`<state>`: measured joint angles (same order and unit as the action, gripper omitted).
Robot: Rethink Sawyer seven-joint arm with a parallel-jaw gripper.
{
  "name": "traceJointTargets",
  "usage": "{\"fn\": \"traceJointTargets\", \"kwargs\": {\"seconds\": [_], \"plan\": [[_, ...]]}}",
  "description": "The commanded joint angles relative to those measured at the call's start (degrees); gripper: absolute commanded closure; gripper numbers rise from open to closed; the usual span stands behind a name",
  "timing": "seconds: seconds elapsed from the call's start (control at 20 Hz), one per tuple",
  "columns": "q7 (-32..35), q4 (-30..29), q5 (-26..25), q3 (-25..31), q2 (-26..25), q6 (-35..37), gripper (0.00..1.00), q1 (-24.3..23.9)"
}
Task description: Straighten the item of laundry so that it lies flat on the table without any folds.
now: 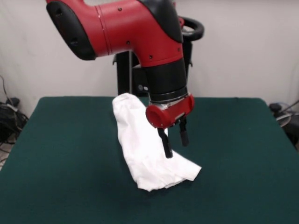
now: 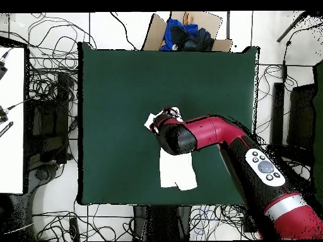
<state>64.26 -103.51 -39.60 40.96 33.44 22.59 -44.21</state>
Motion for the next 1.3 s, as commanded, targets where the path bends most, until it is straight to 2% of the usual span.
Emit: {"fn": "traceJointTargets", "kwargs": {"seconds": [0.05,0.45,1.3], "plan": [[-6.1,6.4,-1.3,2.2,-4.4,6.2,0.00,1.2],[-7.3,9.4,-3.2,0.6,-7.8,6.7,0.00,2.4],[-6.2,10.3,-3.9,-1.6,-12.1,7.5,0.00,2.3]]}}
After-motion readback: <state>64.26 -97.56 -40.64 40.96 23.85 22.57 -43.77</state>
